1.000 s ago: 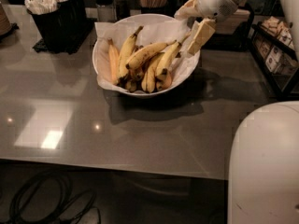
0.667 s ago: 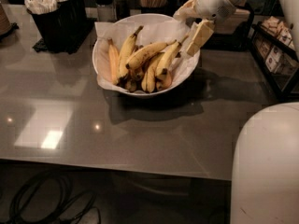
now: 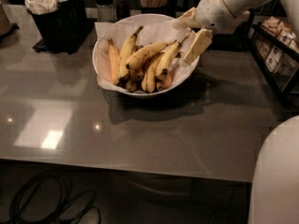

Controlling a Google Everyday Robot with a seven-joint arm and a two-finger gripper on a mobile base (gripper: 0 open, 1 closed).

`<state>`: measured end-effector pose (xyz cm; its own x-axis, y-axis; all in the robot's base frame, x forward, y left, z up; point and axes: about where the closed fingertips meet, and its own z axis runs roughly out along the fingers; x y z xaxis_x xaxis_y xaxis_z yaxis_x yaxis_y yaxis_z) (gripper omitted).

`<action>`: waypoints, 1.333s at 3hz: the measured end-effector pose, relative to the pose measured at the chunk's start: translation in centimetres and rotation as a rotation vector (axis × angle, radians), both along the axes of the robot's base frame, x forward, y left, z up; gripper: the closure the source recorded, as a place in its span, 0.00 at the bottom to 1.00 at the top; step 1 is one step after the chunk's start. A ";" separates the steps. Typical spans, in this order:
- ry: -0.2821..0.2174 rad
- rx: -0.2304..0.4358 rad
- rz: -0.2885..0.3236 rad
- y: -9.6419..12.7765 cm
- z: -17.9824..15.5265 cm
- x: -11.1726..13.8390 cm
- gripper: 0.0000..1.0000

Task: Pick banana from white bowl

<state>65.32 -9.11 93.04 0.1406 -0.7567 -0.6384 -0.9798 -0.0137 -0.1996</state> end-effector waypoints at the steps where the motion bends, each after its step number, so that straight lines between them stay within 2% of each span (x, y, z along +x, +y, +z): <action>1: 0.027 0.009 -0.009 0.4 -0.7 -0.9 0.17; 3: 0.041 -0.006 -0.012 0.9 -1.5 -1.0 0.33; 4: 0.042 -0.016 -0.025 0.8 -1.6 -1.0 0.47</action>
Offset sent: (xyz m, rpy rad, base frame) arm -0.0208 0.0069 -0.0150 -0.0071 0.0563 -0.0084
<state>64.33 -8.36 91.43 0.0951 -0.7695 -0.6315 -0.9873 0.0081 -0.1586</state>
